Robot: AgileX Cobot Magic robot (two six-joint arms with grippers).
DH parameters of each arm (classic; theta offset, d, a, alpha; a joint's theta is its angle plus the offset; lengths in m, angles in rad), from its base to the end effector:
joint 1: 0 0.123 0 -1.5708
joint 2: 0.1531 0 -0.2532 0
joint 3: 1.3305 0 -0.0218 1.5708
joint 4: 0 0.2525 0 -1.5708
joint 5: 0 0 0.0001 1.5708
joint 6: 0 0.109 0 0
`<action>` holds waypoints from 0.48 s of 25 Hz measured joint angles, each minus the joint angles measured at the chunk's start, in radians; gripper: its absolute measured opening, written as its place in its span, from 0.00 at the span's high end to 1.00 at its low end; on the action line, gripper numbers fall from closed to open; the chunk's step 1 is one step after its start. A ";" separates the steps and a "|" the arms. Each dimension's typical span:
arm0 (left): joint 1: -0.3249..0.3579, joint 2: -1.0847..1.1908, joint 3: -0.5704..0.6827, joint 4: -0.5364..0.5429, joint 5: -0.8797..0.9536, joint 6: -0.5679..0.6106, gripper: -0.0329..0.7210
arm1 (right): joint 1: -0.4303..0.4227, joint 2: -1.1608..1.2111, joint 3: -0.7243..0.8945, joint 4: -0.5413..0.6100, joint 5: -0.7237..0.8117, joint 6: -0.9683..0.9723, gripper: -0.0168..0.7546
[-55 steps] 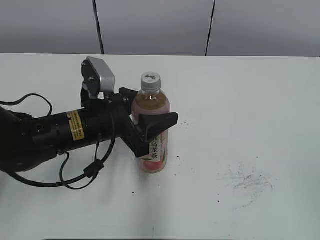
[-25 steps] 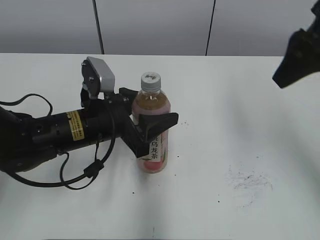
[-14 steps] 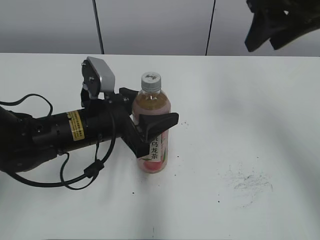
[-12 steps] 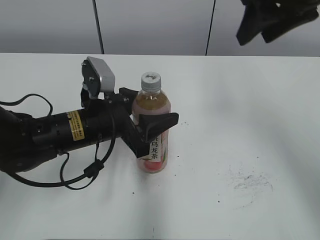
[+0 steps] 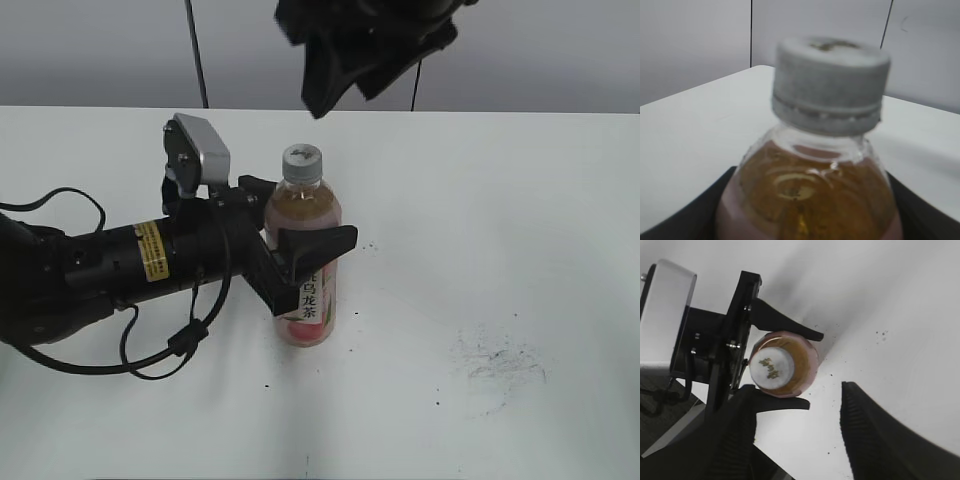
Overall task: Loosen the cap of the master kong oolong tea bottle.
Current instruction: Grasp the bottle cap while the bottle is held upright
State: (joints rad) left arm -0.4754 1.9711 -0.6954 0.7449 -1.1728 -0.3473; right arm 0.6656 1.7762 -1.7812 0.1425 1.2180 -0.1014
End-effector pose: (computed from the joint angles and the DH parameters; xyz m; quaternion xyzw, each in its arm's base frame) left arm 0.2638 -0.2124 0.1005 0.3776 0.6409 -0.3897 0.5429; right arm 0.2938 0.2492 0.3077 -0.3554 0.9057 0.1291 0.1918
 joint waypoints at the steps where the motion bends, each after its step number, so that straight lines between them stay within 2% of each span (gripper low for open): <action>1: 0.000 0.000 0.000 0.000 0.000 0.000 0.37 | 0.021 0.015 0.000 -0.009 0.000 0.009 0.45; 6: -0.001 0.000 0.000 0.000 0.000 0.000 0.37 | 0.083 0.063 -0.002 -0.040 0.000 0.056 0.45; 12: -0.001 0.000 0.000 0.000 0.000 0.000 0.37 | 0.088 0.086 -0.042 -0.052 0.002 0.092 0.45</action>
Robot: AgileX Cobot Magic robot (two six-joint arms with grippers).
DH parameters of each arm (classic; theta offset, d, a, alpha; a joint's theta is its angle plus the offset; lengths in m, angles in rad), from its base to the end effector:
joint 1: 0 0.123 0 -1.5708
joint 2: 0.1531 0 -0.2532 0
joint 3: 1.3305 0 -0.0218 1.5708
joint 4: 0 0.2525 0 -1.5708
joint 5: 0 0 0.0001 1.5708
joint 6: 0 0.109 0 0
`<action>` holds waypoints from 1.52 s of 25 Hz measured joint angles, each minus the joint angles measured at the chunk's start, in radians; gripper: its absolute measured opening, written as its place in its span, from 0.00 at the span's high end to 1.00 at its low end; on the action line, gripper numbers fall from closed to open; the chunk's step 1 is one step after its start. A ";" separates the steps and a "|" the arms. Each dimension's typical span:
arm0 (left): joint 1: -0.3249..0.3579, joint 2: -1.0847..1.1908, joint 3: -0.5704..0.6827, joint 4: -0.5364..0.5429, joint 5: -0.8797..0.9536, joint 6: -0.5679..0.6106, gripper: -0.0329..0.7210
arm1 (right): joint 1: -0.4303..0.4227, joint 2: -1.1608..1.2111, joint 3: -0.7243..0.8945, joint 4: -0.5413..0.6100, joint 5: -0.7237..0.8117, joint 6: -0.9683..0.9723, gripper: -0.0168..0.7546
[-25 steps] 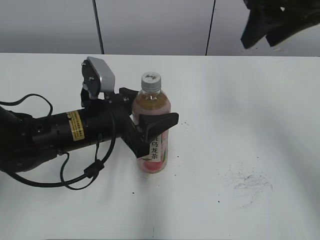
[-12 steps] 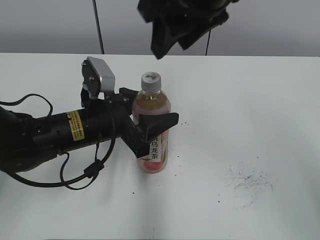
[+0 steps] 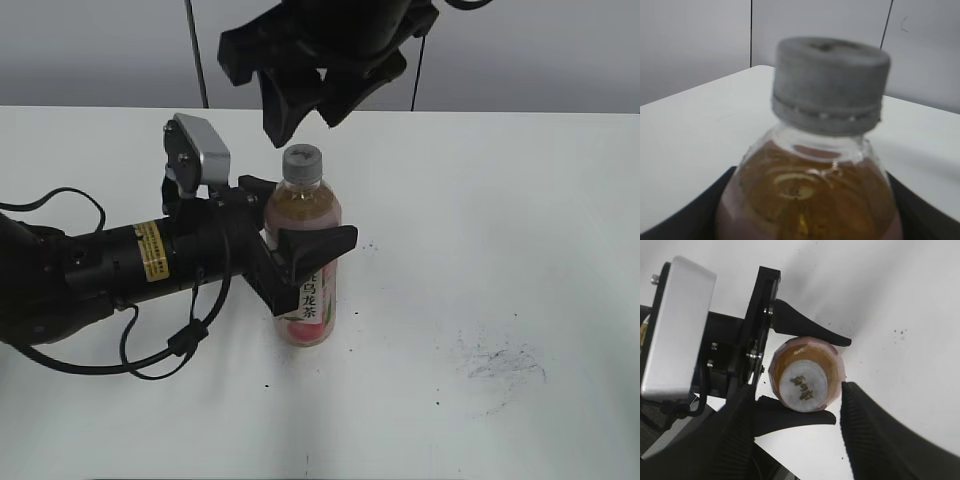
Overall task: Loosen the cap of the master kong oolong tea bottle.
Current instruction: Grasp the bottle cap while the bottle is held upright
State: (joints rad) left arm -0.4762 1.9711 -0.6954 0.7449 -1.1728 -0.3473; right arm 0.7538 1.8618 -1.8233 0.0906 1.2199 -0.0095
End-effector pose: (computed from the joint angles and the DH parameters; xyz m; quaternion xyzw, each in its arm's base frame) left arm 0.2637 -0.2126 0.1005 0.3779 0.6408 -0.3899 0.5427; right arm 0.2869 0.2820 0.2857 -0.3583 0.9112 0.1138 0.1684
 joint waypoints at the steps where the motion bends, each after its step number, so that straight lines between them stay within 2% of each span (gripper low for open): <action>1: 0.000 0.000 0.000 0.000 0.000 0.000 0.37 | 0.000 0.008 -0.006 0.002 0.000 0.009 0.45; 11: 0.000 0.000 0.000 0.000 0.000 0.000 0.37 | 0.000 0.031 -0.008 0.015 0.000 0.065 0.45; 22: 0.000 0.000 0.000 0.000 0.000 0.000 0.37 | 0.000 0.044 -0.006 0.016 0.001 0.070 0.45; 29: 0.000 0.000 0.000 0.000 0.000 0.000 0.37 | 0.000 0.044 0.051 0.017 0.001 0.072 0.45; 38: 0.000 0.000 0.000 0.000 0.000 0.000 0.36 | 0.000 0.044 0.028 0.016 0.002 0.072 0.46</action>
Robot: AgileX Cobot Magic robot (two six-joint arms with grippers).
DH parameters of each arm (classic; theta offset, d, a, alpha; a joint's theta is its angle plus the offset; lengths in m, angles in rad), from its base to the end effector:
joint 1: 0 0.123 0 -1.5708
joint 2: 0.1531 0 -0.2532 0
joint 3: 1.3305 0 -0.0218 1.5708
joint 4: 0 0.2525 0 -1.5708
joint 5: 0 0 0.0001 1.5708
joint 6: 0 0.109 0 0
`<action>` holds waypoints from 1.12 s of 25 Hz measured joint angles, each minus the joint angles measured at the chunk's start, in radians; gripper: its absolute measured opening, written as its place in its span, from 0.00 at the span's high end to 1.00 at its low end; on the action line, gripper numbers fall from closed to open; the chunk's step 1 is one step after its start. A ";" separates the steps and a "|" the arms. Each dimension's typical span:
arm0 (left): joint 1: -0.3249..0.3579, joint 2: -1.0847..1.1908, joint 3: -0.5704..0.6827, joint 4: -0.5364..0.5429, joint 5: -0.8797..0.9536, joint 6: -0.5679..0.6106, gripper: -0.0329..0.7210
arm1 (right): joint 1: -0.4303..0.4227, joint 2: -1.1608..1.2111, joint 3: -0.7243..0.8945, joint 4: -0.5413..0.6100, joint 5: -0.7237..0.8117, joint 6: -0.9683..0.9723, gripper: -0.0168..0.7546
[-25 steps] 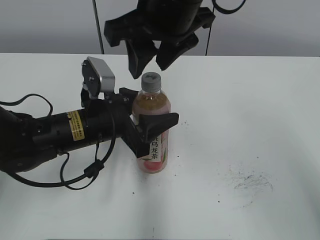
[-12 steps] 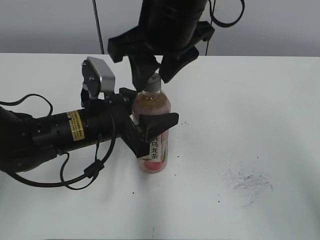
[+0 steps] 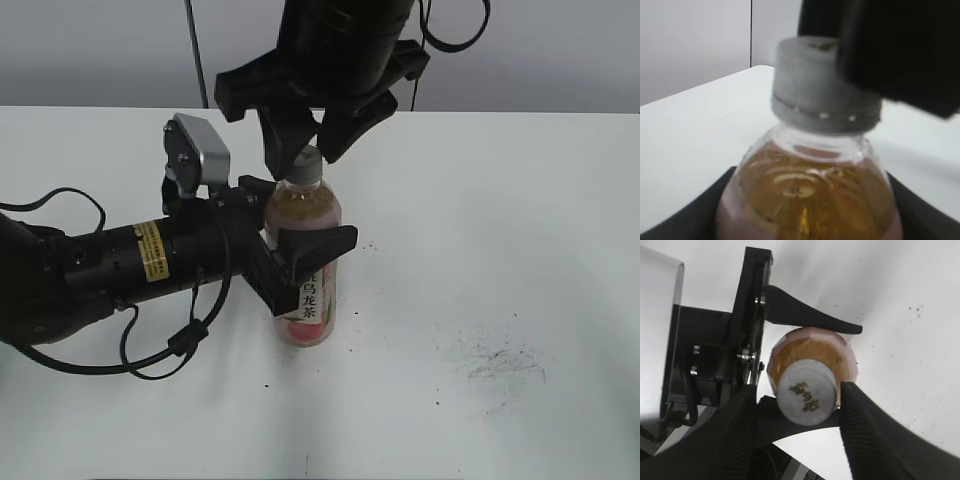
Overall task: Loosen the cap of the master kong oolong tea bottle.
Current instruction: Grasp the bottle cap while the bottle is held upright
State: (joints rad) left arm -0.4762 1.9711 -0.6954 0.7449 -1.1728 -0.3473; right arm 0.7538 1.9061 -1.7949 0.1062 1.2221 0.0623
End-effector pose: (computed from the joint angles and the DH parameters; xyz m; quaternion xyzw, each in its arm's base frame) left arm 0.2637 -0.2126 0.1005 0.3779 0.6408 -0.3899 0.5427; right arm 0.2889 0.2861 0.2596 -0.3247 0.9305 0.1119 0.1275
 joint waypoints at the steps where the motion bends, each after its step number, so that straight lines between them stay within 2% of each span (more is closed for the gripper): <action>1: 0.000 0.000 0.000 0.000 0.000 0.001 0.36 | 0.000 0.000 -0.001 0.000 0.000 0.000 0.46; 10: 0.000 0.000 0.000 0.000 0.000 0.000 0.36 | 0.000 0.000 -0.001 -0.001 0.000 0.000 0.47; 12: 0.000 0.000 0.000 0.000 0.000 0.000 0.36 | 0.000 0.000 -0.001 -0.001 0.000 0.000 0.52; 15: 0.000 0.000 0.000 0.000 0.000 0.000 0.36 | 0.000 0.000 -0.001 -0.012 0.001 0.000 0.63; 28: 0.000 0.000 0.000 -0.001 0.000 0.000 0.36 | 0.000 0.000 -0.001 -0.013 0.001 -0.107 0.64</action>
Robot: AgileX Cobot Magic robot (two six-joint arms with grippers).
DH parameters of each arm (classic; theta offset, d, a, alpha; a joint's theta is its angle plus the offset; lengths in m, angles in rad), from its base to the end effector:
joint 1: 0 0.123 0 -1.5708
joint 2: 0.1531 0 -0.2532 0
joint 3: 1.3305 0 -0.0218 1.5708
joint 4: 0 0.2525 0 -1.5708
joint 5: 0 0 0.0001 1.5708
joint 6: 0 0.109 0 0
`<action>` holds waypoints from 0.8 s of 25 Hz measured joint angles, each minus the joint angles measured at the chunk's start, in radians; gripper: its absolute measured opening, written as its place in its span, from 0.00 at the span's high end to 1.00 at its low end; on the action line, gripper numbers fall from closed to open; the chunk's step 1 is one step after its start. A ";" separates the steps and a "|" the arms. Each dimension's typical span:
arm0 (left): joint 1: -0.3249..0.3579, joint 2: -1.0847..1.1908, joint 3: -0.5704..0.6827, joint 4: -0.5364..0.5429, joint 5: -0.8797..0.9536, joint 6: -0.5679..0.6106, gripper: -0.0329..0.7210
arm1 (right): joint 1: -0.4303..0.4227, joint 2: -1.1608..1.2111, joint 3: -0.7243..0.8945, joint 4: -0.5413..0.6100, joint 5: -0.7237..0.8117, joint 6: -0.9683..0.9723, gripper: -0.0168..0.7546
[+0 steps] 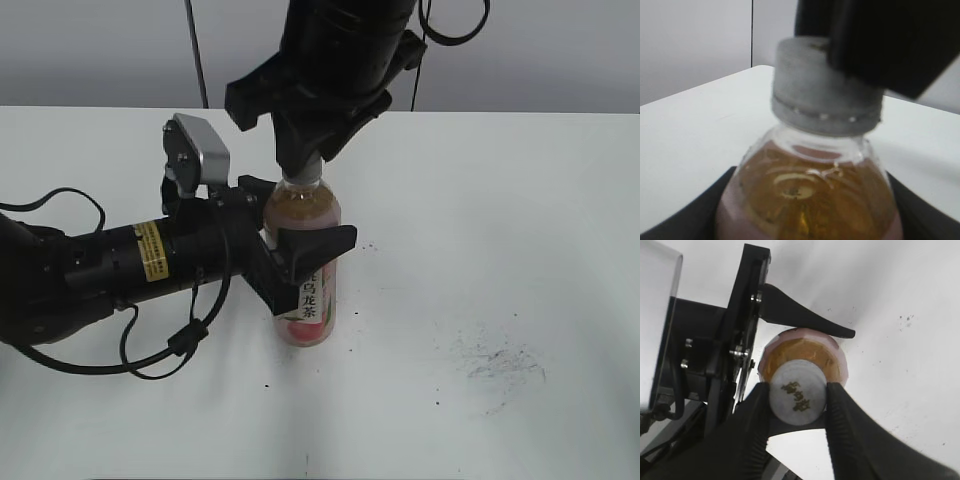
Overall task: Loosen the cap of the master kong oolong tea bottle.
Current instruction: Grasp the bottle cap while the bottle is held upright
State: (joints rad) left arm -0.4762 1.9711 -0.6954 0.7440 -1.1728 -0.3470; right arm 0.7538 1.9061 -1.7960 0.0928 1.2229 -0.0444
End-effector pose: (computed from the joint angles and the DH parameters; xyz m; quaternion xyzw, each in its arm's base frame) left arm 0.2638 -0.2126 0.1006 0.3776 0.6409 -0.3897 0.5430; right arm 0.2898 0.2851 0.2597 -0.3752 0.9116 0.0989 0.1357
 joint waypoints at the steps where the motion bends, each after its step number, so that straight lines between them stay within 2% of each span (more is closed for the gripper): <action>1: 0.000 0.000 0.000 0.000 0.000 0.000 0.36 | 0.000 0.000 0.000 0.001 0.000 -0.034 0.64; 9: 0.000 0.000 0.000 -0.003 0.000 -0.001 0.36 | -0.002 0.000 -0.004 -0.001 0.001 -0.396 0.67; 13: 0.000 0.000 0.000 -0.004 0.001 -0.003 0.36 | -0.002 -0.004 -0.007 0.019 0.001 -0.602 0.88; 16: 0.000 0.000 0.000 -0.003 0.001 -0.002 0.36 | -0.002 -0.004 -0.007 0.037 0.001 -0.689 0.92; 20: 0.000 0.000 0.000 -0.001 0.001 -0.001 0.36 | -0.002 -0.004 -0.007 0.041 0.000 -0.689 0.91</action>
State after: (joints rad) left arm -0.4762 1.9711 -0.6954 0.7429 -1.1718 -0.3477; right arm 0.7519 1.9020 -1.8029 0.1339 1.2227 -0.7330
